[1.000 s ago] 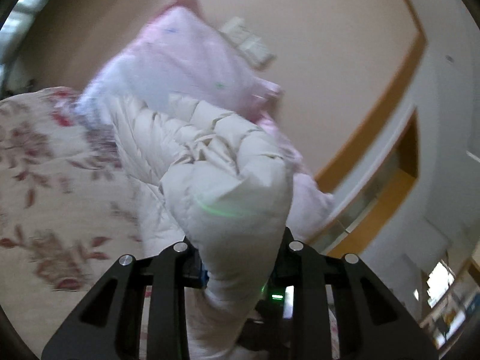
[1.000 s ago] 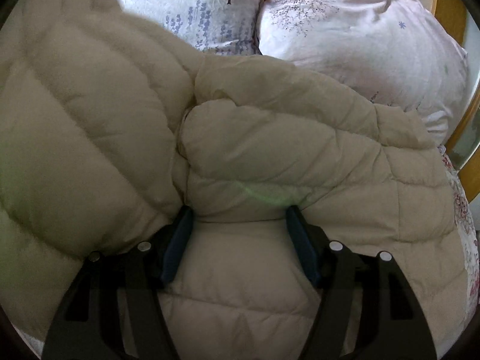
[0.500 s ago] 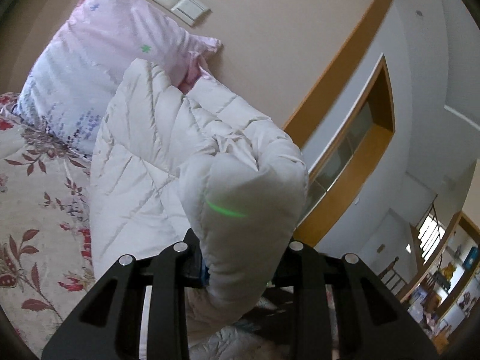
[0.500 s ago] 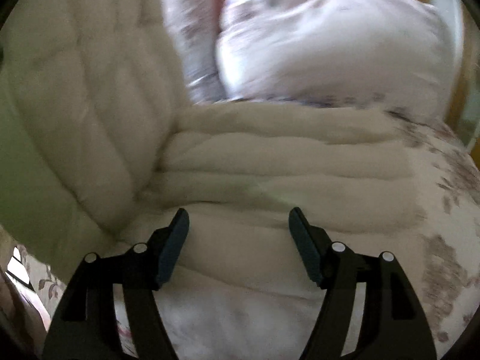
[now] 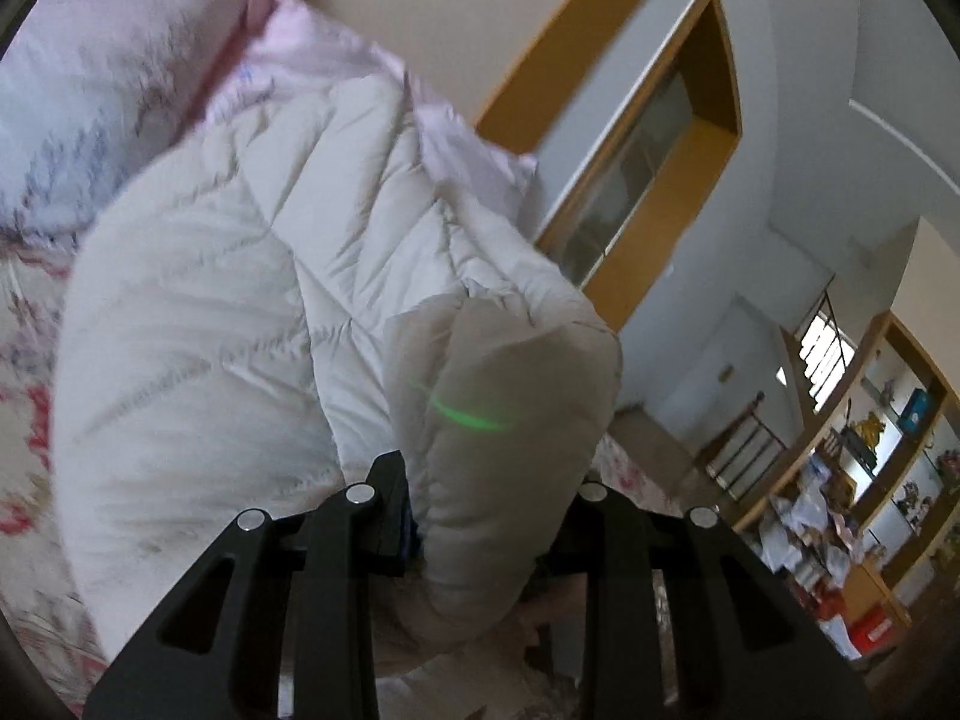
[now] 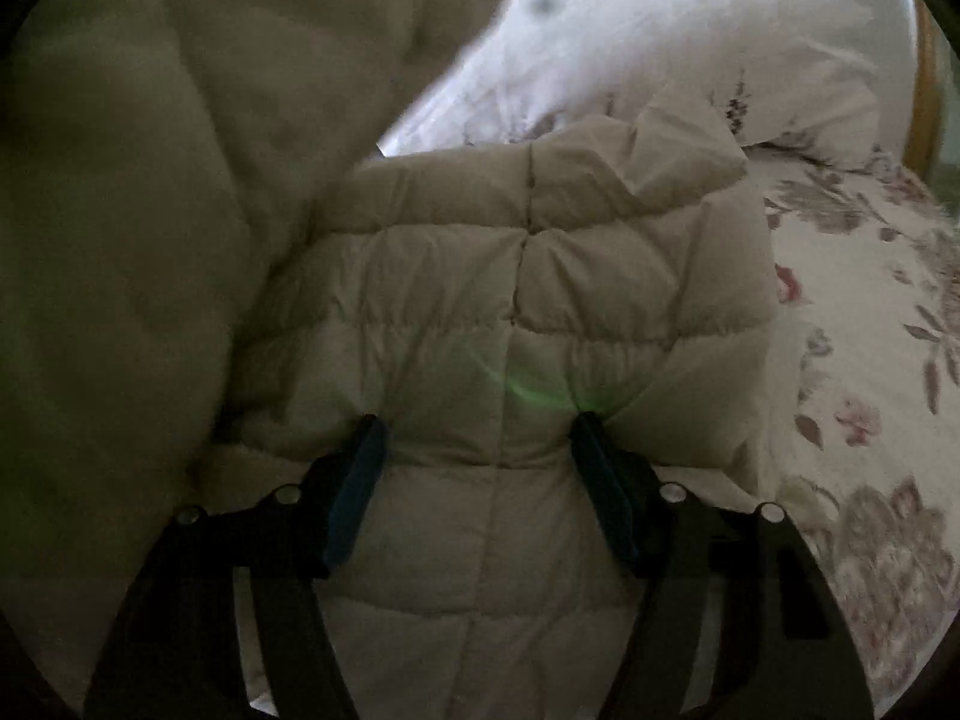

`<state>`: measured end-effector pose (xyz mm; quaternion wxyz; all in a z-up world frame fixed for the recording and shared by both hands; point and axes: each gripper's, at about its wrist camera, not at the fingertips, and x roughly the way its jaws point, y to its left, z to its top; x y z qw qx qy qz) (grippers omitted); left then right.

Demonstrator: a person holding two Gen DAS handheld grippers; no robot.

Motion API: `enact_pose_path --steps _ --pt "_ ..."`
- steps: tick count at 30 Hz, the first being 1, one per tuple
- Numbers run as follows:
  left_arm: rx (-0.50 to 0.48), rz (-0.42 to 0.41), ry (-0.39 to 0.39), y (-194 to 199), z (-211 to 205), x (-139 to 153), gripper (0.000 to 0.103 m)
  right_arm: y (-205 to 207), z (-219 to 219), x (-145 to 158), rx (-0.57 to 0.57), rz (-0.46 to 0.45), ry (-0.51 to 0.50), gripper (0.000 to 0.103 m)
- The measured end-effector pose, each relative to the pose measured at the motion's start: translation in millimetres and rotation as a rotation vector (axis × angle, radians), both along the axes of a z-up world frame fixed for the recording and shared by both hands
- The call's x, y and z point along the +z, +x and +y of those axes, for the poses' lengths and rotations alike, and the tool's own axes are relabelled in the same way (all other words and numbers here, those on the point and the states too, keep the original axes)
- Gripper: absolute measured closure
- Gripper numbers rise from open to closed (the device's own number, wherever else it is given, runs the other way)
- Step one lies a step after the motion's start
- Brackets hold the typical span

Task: Fold large clothes

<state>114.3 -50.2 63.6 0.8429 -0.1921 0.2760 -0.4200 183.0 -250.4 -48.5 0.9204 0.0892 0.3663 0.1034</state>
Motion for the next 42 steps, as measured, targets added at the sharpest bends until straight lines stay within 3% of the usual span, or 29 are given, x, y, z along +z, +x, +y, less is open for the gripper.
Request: enact_pose_path --steps 2,5,8,12,14,20,24,30,32,34,38,42 --pt "-0.004 0.019 0.002 3.7 -3.5 -7.1 0.074 -3.6 -11.2 3.3 -0.002 -0.010 0.013 0.039" --pt "-0.011 0.050 0.020 8.8 -7.0 -14.4 0.074 -28.6 -36.3 12.4 -0.058 -0.066 -0.049 0.039" --pt "-0.032 0.066 0.078 10.0 -20.6 -23.1 0.074 -52.4 -68.7 19.3 -0.155 -0.103 -0.069 0.031" --pt "-0.066 0.066 0.182 5.8 -43.6 -34.7 0.072 -76.1 -124.7 28.9 -0.295 -0.129 0.035 0.030" --pt "-0.083 0.058 0.236 3.5 -52.8 -38.4 0.071 -82.2 -142.5 34.7 -0.313 -0.151 0.102 0.030" --pt "-0.102 0.058 0.347 2.6 -71.0 -47.9 0.068 -81.9 -129.3 70.0 -0.151 -0.244 0.274 0.030" --pt "-0.097 0.054 0.391 5.1 -76.0 -50.8 0.067 -68.1 -102.0 80.3 -0.058 -0.234 0.275 0.030" --pt "-0.090 0.039 0.431 2.2 -79.5 -50.2 0.067 -50.0 -82.7 83.9 -0.034 -0.200 0.248 0.030" --pt "-0.087 0.035 0.438 -1.7 -80.8 -48.1 0.066 -41.7 -80.8 82.4 -0.041 -0.181 0.238 0.038" --pt "-0.086 0.024 0.446 -5.0 -84.2 -47.1 0.066 -32.5 -80.9 77.7 -0.053 -0.152 0.221 0.077" --pt "-0.088 -0.019 0.461 -12.1 -86.5 -44.1 0.065 -17.1 -92.4 61.5 -0.117 -0.119 0.223 0.085" --pt "-0.137 -0.038 0.404 -24.8 -71.5 -26.4 0.058 -7.4 -101.8 45.5 -0.139 -0.095 0.243 0.085"
